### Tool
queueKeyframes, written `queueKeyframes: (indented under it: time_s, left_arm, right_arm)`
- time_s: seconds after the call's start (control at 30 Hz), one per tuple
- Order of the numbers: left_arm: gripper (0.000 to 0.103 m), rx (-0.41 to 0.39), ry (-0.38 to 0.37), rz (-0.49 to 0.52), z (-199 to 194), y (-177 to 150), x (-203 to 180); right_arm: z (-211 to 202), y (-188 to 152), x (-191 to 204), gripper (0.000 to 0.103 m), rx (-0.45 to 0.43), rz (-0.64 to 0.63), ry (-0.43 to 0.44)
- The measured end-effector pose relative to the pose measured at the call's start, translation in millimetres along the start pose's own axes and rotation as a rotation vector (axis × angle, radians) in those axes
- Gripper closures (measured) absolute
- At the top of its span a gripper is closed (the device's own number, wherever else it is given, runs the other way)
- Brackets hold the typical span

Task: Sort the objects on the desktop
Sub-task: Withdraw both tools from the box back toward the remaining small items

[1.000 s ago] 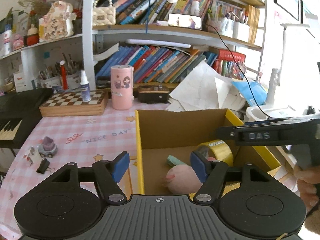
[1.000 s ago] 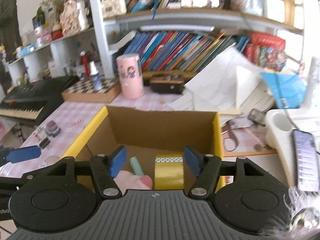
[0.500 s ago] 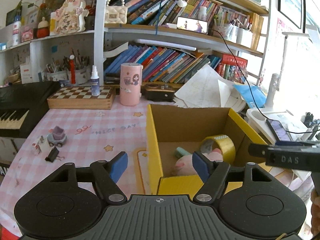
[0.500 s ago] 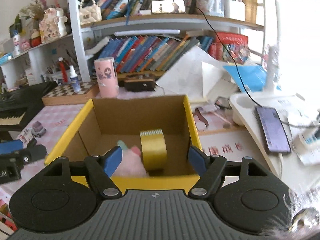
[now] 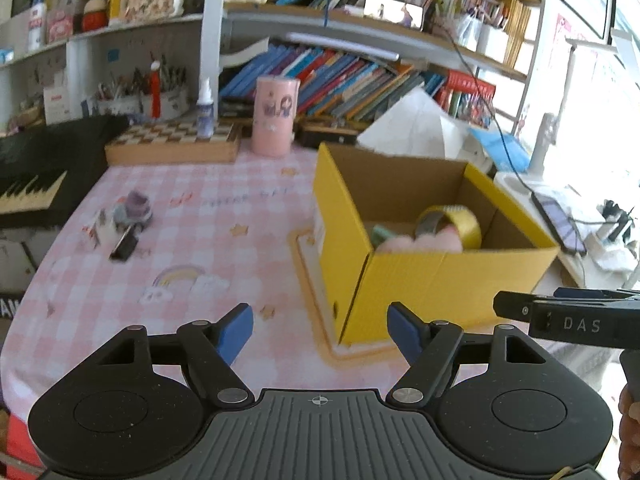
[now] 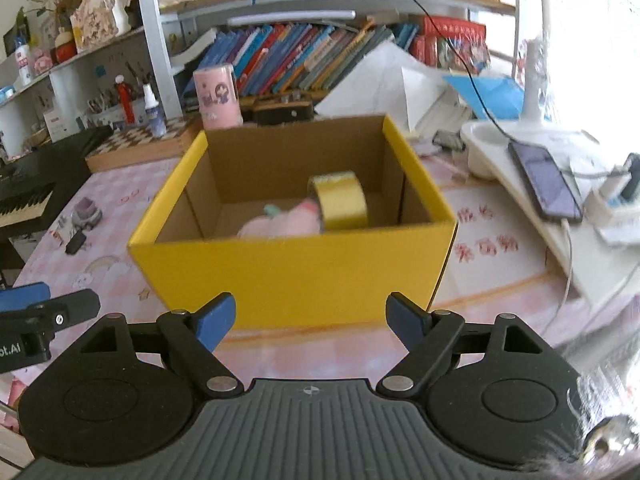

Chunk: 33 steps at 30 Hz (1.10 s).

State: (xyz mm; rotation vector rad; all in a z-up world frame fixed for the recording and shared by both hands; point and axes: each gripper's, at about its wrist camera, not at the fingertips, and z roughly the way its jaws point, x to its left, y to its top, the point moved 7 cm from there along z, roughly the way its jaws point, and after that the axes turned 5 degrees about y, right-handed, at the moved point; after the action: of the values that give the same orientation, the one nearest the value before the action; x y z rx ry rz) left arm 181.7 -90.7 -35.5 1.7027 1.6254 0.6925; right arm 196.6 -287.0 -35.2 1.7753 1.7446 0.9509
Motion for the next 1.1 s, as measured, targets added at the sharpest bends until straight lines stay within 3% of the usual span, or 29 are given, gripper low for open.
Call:
queueKeyframes:
  time_s: [0.5,1.1]
  left_arm:
    - [0.027,0.06,0.007,0.005,-37,-41,40]
    - [0.027,0.059,0.028,0.003,-71,-63,88]
  right_arm:
    - [-32,-59,47,0.021,0.048,0.006,-0.033]
    - [-45,-89,107,0.021,0.068,0.0,0.024]
